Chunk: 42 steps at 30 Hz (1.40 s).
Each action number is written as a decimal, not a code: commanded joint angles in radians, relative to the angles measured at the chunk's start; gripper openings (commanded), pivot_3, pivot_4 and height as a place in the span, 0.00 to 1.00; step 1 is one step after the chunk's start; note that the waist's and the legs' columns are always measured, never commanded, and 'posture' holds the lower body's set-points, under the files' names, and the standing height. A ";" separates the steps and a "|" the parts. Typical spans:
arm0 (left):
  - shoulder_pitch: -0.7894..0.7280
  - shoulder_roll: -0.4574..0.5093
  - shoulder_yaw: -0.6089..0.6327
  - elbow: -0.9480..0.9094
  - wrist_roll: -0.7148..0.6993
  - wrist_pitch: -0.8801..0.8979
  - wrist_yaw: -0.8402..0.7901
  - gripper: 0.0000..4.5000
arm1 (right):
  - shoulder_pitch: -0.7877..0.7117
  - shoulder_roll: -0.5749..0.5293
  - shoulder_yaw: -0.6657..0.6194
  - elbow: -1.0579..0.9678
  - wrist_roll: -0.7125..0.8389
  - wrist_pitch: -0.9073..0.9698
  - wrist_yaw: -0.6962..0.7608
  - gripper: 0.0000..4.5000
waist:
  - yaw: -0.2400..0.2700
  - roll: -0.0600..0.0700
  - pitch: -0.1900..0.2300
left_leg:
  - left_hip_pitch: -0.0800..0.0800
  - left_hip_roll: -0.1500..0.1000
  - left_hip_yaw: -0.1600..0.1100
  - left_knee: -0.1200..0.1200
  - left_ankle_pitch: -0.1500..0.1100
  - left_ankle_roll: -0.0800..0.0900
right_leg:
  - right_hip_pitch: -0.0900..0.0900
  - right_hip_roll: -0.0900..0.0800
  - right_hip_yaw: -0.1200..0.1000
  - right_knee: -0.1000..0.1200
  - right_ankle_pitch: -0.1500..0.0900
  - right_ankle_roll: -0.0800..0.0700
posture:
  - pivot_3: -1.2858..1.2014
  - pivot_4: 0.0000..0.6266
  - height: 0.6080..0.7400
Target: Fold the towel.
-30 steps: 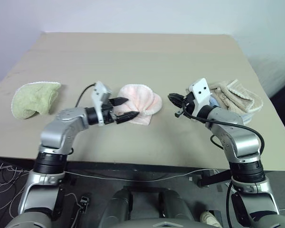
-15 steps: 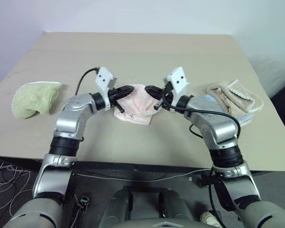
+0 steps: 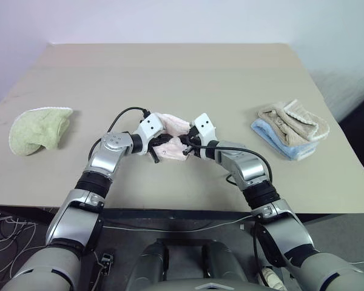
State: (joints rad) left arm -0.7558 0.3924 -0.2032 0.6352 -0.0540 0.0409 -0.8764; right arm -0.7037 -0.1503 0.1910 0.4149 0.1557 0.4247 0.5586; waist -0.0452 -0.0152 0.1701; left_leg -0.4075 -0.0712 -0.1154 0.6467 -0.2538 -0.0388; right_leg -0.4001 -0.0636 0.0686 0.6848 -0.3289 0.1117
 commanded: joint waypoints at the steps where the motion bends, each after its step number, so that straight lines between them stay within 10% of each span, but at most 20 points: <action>1: 0.043 -0.008 0.083 -0.035 -0.070 0.038 0.009 0.00 | 0.013 -0.017 -0.016 -0.085 -0.004 -0.031 0.017 0.00 | 0.000 0.000 0.000 | 0.000 0.000 0.000 0.000 0.000 0.000 | 0.000 0.000 0.000 0.000 0.000 0.000 | 0.52 0.24 1.00; 13: 0.153 0.117 0.406 -0.366 -0.469 0.526 -0.003 0.00 | 0.151 -0.156 -0.101 -0.542 0.063 0.110 0.024 0.00 | 0.000 0.000 0.000 | -0.005 0.000 0.000 0.001 0.000 0.000 | -0.006 -0.001 0.001 0.001 0.000 0.000 | 0.52 0.24 1.00; 27: 0.069 0.161 0.357 -0.108 -0.540 0.842 -0.186 0.99 | 0.169 -0.150 -0.110 -0.603 0.065 0.144 -0.016 0.00 | 0.003 0.000 0.000 | -0.005 0.000 0.000 0.001 0.000 0.000 | -0.005 -0.001 0.000 0.001 0.000 0.000 | 0.52 0.24 1.00; 42: -0.037 -0.029 0.317 0.009 -0.482 0.869 -0.112 0.91 | 0.284 -0.249 -0.133 -0.810 0.145 0.215 0.054 0.00 | 0.031 -0.001 0.000 | -0.005 -0.001 0.000 0.002 0.000 0.000 | -0.004 -0.001 0.000 0.000 0.000 0.000 | 0.52 0.24 1.00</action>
State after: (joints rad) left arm -0.7950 0.3785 0.1050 0.6546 -0.5250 0.8922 -1.0038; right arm -0.4261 -0.3838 0.0829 -0.3293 0.2670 0.6417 0.5883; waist -0.0145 -0.0158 0.1704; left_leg -0.4127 -0.0725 -0.1155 0.6483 -0.2539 -0.0386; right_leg -0.4042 -0.0648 0.0686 0.6846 -0.3289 0.1118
